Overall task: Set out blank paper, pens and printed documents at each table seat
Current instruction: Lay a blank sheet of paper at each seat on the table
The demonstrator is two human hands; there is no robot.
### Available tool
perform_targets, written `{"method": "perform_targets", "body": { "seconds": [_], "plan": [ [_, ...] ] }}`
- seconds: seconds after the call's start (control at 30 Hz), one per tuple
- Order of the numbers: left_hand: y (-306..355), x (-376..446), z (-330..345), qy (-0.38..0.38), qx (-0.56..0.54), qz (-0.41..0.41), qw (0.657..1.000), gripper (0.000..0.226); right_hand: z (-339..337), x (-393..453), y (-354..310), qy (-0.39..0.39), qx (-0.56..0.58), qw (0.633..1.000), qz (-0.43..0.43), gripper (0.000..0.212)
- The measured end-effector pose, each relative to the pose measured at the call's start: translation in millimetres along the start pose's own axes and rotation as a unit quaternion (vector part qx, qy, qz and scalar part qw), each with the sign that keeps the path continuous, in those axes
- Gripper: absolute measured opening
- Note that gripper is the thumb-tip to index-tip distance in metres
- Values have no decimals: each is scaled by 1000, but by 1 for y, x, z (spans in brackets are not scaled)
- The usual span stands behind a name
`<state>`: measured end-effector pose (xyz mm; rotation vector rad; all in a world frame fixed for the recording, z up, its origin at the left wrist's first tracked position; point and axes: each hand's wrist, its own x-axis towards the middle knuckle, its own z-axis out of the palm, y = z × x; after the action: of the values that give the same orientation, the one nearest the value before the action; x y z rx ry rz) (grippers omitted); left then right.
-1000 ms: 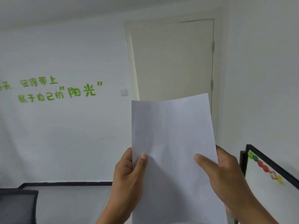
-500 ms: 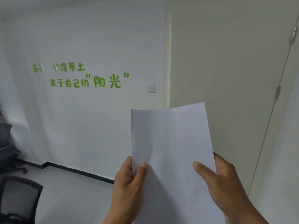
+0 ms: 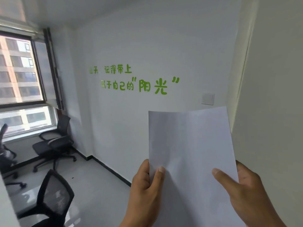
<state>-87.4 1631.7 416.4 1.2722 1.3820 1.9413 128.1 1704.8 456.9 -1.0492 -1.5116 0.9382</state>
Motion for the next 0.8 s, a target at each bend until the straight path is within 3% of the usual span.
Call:
{"method": "perform_targets", "body": {
  "seconds": [0.33, 0.4, 0.63, 0.8],
  "plan": [
    [-83, 144, -17, 134, 94, 24, 986, 17, 116, 192, 57, -132, 61, 989, 7, 18],
    [-93, 168, -25, 157, 105, 21, 982, 18, 146, 225, 62, -160, 72, 984, -2, 34],
    [-126, 228, -82, 249, 145, 4, 958, 25, 267, 297, 79, -280, 116, 953, -26, 44],
    [-150, 269, -139, 285, 185, -7, 941, 23, 359, 329, 79, -310, 112, 944, -27, 37]
  ]
}}
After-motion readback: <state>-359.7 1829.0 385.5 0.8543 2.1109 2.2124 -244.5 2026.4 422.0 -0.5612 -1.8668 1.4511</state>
